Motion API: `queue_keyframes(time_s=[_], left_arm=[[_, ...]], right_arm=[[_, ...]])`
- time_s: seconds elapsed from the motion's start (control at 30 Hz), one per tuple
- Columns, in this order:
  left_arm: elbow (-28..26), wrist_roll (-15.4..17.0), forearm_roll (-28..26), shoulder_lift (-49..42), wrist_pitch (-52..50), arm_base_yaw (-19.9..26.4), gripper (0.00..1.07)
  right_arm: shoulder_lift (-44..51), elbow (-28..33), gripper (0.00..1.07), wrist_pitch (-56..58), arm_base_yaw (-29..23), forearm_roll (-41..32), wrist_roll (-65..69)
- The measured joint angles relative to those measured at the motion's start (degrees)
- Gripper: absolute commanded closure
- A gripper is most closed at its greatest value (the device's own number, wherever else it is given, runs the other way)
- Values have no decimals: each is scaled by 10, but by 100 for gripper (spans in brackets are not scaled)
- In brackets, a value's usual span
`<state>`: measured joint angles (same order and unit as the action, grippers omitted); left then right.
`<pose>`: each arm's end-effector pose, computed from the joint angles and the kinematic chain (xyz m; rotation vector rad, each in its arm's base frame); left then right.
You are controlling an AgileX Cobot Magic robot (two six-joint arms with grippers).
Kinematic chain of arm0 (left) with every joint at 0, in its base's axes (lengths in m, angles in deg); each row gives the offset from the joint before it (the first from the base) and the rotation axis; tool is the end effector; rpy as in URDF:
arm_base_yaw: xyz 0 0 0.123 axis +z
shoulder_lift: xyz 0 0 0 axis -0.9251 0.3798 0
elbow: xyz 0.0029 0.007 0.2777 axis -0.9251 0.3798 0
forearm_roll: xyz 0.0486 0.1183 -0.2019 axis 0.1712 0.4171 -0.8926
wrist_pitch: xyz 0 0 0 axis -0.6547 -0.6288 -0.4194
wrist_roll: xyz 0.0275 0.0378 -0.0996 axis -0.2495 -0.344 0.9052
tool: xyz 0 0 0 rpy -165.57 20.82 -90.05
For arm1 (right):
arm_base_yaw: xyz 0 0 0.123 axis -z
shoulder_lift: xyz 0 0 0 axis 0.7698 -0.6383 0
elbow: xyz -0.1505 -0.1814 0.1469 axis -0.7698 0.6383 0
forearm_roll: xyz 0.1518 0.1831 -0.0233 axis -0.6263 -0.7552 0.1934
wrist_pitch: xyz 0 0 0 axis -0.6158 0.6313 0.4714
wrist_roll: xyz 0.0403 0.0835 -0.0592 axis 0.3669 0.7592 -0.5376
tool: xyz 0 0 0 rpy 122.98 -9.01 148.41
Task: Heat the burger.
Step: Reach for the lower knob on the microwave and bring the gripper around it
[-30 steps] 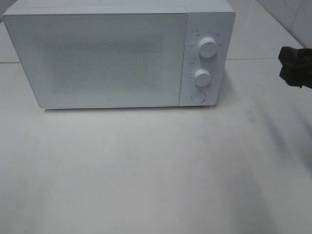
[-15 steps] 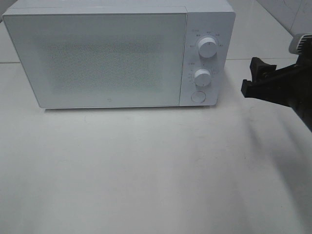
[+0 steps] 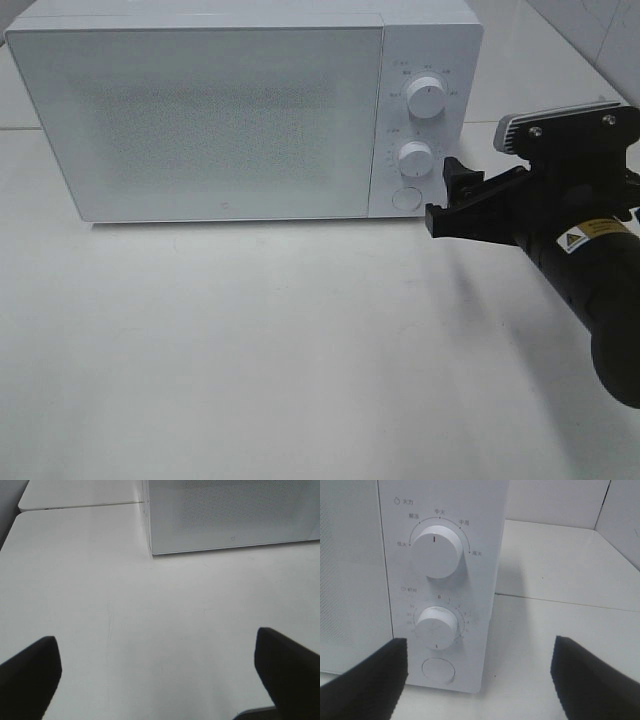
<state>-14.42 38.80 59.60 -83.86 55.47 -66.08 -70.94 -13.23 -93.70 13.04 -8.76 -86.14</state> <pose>0.0042 -0.0149 0.2675 0.1364 2.0211 -0.0714 0.2442 0.1077 0.1724 -0.1337 1.6360 -0.0546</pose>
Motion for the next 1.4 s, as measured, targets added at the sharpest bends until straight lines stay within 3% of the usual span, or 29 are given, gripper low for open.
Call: queue_keyframes(time_s=[0.77, 1.4], left_arm=[[0, 0, 0, 0, 0, 0, 9], [0, 0, -1, 0, 0, 0, 9]], right_arm=[[-151, -155, 31, -2, 0, -64, 29], [-235, -242, 31, -4, 0, -112, 30]])
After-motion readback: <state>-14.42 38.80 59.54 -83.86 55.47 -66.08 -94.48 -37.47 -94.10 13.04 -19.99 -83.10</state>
